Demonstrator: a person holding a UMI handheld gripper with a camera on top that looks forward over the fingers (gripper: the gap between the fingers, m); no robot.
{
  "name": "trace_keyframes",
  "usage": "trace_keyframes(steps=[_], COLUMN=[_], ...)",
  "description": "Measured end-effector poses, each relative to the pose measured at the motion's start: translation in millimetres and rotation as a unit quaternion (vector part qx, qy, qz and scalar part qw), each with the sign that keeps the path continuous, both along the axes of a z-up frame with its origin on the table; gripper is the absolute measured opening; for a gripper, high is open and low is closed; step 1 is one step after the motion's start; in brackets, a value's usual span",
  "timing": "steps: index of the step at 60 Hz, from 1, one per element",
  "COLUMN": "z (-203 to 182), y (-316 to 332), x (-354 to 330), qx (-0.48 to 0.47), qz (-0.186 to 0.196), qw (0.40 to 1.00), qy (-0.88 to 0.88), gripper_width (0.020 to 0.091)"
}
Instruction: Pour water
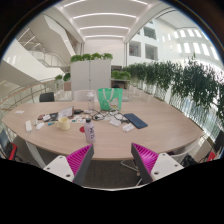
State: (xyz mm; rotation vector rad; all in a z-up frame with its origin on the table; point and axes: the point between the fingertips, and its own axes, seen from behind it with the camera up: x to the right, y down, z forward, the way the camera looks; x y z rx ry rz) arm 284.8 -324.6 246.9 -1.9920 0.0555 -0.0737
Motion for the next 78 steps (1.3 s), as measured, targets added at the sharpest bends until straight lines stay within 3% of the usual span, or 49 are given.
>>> trace_keyframes(steps=[3, 7, 9, 20, 30, 44, 46, 49, 53, 59, 69, 78], z=[14.2, 3.5, -1.5, -75.8, -142.5, -181.2, -180.3, -186.9, -183.6, -182.1, -183.7, -97.0], y=[8.3, 18.3, 25.7, 115.2, 226.7, 343.6, 355.1, 368.3, 377.8, 384.5, 398.6, 426.5], x=[2.1, -7.4, -43.3, -84.3, -119.1, -119.5, -117.2, -118.0, -115.7, -123.5, -115.9, -97.5], qx=[0.042, 0.072, 0.074, 0.091, 0.081, 0.076, 0.077, 0.078, 0.091, 0.108, 0.053, 0.071], qz=[0.017, 0.034, 0.032, 0.038, 0.067, 0.022, 0.012, 0.010, -0.005, 0.006, -0.005, -0.007], qw=[0.999, 0.997, 0.997, 0.995, 0.994, 0.997, 0.997, 0.996, 0.996, 0.994, 0.997, 0.997], qy=[-0.005, -0.012, -0.017, 0.001, -0.009, 0.021, 0.027, 0.032, 0.024, 0.031, 0.056, -0.043], gripper_width=[0.0827, 0.0828, 0.0826, 0.0827, 0.0824, 0.0807, 0.0757, 0.0539, 0.0536, 0.0490, 0.0414, 0.0399])
